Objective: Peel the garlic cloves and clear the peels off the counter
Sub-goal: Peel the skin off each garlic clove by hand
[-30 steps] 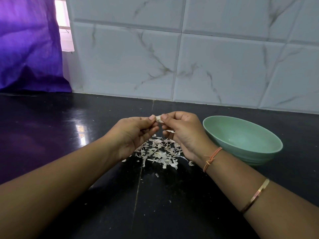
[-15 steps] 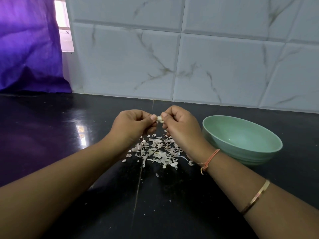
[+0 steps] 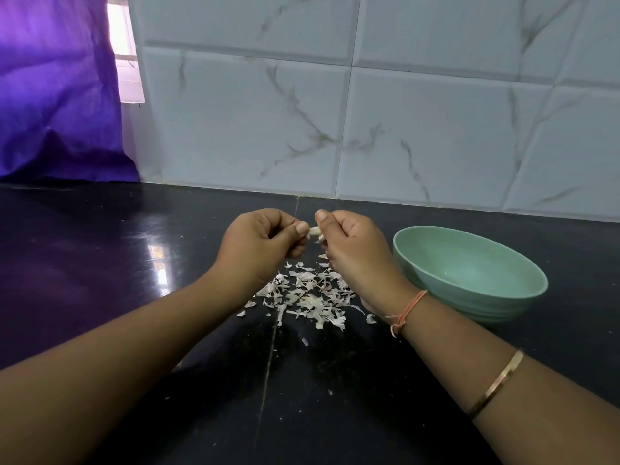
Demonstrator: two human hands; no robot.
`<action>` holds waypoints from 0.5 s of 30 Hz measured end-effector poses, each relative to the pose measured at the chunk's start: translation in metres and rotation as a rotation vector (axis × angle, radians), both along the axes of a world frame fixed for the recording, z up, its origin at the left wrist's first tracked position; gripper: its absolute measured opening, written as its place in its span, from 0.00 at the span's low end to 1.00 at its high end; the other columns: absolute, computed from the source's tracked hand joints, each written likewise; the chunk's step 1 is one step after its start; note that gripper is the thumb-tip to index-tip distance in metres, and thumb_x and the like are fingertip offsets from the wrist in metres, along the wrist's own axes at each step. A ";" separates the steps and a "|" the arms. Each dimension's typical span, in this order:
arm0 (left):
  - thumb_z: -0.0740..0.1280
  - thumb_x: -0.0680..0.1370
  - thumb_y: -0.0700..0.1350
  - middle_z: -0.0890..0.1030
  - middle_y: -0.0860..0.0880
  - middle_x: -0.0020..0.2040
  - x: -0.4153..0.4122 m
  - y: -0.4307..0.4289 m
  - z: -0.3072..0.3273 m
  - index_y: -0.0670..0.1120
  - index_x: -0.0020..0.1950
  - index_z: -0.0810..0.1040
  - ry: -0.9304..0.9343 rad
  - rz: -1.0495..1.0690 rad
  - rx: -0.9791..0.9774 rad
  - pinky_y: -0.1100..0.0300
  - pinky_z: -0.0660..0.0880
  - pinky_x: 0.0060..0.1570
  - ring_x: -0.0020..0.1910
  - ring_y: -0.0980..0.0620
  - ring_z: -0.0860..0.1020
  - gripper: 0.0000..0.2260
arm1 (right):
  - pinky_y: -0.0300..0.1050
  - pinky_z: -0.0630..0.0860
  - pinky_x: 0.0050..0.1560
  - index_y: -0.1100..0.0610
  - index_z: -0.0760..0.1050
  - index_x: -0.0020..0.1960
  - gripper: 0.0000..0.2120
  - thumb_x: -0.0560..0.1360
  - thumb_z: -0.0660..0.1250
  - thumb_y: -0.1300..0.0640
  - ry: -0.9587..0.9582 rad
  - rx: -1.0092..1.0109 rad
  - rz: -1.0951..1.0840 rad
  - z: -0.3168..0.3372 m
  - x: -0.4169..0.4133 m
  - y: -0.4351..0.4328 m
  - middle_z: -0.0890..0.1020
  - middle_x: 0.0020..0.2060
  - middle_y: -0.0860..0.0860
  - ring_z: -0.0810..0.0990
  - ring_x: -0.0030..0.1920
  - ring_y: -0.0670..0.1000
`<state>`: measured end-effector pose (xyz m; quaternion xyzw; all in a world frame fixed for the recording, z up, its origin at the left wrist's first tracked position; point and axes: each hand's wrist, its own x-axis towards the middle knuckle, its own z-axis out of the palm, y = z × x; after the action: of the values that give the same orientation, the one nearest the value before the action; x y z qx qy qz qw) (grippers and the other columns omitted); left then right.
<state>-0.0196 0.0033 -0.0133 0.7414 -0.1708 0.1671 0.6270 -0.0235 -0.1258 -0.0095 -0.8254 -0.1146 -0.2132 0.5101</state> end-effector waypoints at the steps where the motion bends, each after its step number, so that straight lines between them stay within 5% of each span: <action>1: 0.66 0.76 0.38 0.79 0.53 0.26 0.000 0.000 0.000 0.43 0.36 0.78 0.017 -0.009 -0.018 0.68 0.76 0.34 0.27 0.60 0.76 0.09 | 0.47 0.66 0.35 0.68 0.73 0.40 0.20 0.79 0.60 0.51 0.030 0.072 0.033 0.000 0.000 0.000 0.70 0.26 0.51 0.67 0.29 0.50; 4: 0.65 0.76 0.38 0.78 0.52 0.26 0.001 -0.001 0.001 0.41 0.36 0.77 0.147 -0.056 -0.149 0.69 0.75 0.33 0.27 0.59 0.76 0.09 | 0.49 0.70 0.36 0.62 0.75 0.38 0.15 0.78 0.63 0.52 0.007 0.114 0.081 -0.002 0.000 0.000 0.73 0.24 0.46 0.69 0.28 0.47; 8: 0.63 0.77 0.38 0.79 0.50 0.27 -0.001 -0.001 0.004 0.38 0.38 0.76 0.345 -0.172 -0.343 0.71 0.76 0.34 0.27 0.59 0.77 0.09 | 0.48 0.75 0.37 0.63 0.76 0.39 0.12 0.76 0.65 0.55 -0.069 0.030 0.075 -0.002 -0.002 0.001 0.78 0.29 0.52 0.73 0.30 0.48; 12: 0.62 0.77 0.37 0.78 0.49 0.25 -0.003 -0.002 0.009 0.37 0.38 0.75 0.493 -0.212 -0.455 0.72 0.76 0.30 0.25 0.59 0.77 0.09 | 0.38 0.66 0.29 0.63 0.76 0.39 0.12 0.76 0.66 0.55 -0.194 -0.150 0.038 -0.003 -0.003 -0.002 0.79 0.30 0.56 0.70 0.28 0.47; 15: 0.61 0.78 0.37 0.77 0.49 0.25 -0.004 -0.002 0.011 0.38 0.37 0.75 0.588 -0.207 -0.506 0.71 0.75 0.28 0.24 0.59 0.77 0.10 | 0.36 0.64 0.32 0.62 0.76 0.39 0.10 0.76 0.65 0.58 -0.332 -0.332 0.004 -0.003 -0.001 -0.004 0.74 0.29 0.50 0.68 0.29 0.45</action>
<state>-0.0238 0.0011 -0.0024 0.5587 -0.0115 -0.0792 0.8255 -0.0248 -0.1297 -0.0123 -0.8513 -0.2322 -0.3233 0.3418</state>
